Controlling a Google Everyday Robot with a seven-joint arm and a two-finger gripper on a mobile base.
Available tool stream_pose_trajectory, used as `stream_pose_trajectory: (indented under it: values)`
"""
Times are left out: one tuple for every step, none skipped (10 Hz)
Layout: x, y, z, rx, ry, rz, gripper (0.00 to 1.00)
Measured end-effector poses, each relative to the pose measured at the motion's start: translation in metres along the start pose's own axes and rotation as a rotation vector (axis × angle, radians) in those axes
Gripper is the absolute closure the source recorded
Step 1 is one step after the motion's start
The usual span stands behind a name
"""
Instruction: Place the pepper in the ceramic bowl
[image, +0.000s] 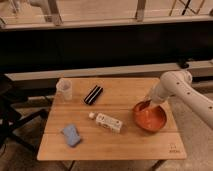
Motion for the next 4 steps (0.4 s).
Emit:
stream_pose_trajectory:
  values:
    - [-0.0004,0.0000,-0.0007,-0.002,-0.002,-0.008,0.20]
    - [-0.0011,0.0005,-0.0009,-0.006,-0.005,-0.017,0.20]
    - [-0.0032,0.0003,-0.0009,-0.007,-0.010,-0.029,0.20]
    - [-0.0045,0.0003,-0.0011,-0.007,-0.015,-0.037,0.20]
